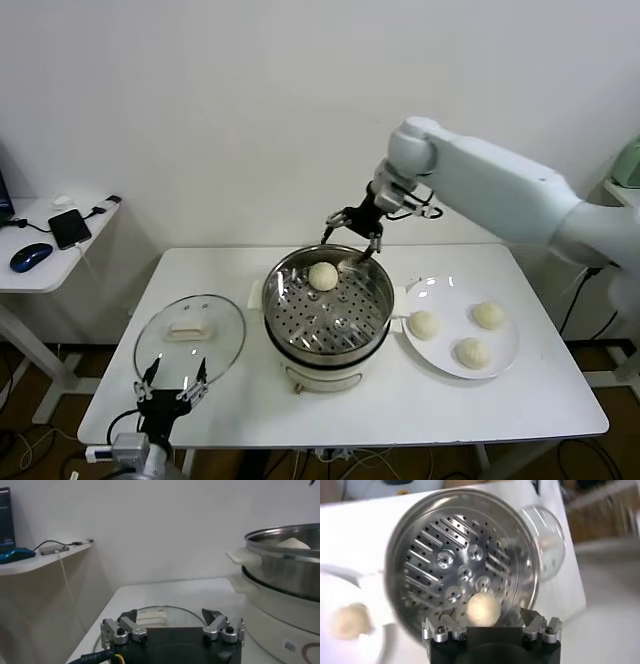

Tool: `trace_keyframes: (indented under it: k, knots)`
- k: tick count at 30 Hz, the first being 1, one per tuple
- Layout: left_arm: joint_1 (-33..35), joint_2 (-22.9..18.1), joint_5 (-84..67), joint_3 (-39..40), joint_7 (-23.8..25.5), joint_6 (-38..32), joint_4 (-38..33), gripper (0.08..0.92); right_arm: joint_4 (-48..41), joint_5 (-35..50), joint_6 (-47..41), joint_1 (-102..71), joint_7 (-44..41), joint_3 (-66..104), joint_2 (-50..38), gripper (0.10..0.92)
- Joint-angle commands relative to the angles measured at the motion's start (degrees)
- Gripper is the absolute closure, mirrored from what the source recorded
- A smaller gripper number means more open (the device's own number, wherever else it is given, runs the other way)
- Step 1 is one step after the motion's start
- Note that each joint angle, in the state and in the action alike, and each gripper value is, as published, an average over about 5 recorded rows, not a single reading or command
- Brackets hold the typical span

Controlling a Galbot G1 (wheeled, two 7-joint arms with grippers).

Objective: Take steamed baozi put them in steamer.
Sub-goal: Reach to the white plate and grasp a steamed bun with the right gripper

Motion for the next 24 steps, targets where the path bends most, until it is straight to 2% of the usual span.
trace_keyframes:
  k: [1, 5, 10, 15, 24]
  knots:
    - [0.03, 0.29, -1.13, 0.07, 0.50, 0.40, -0.38, 0.177, 8.84, 1.30, -48.18, -1.35, -4.28, 3.40, -14.25, 0.203]
    - [0.22, 0.59, -2.39, 0.02, 0.98, 1.14, -1.00, 0.177, 10.44, -3.38, -46.14, -7.38, -4.86, 6.60, -17.84, 0.203]
    - [0.65, 0.64, -2.79, -0.02, 1.33, 1.60, -1.24, 0.177, 9.59, -11.37, -39.91, -18.25, -4.48, 14.03, -17.74, 0.203]
    - [1.36, 0.67, -2.69, -0.12, 1.39, 1.66, -1.12, 0.177, 5.91, -18.33, -35.06, -28.85, -2.64, 21.20, -13.80, 0.203]
    - [0.86, 0.50, -2.16, 0.04, 1.70, 1.93, 0.19, 0.177, -5.14, -22.18, -28.16, -35.22, 2.29, 26.00, -5.07, 0.203]
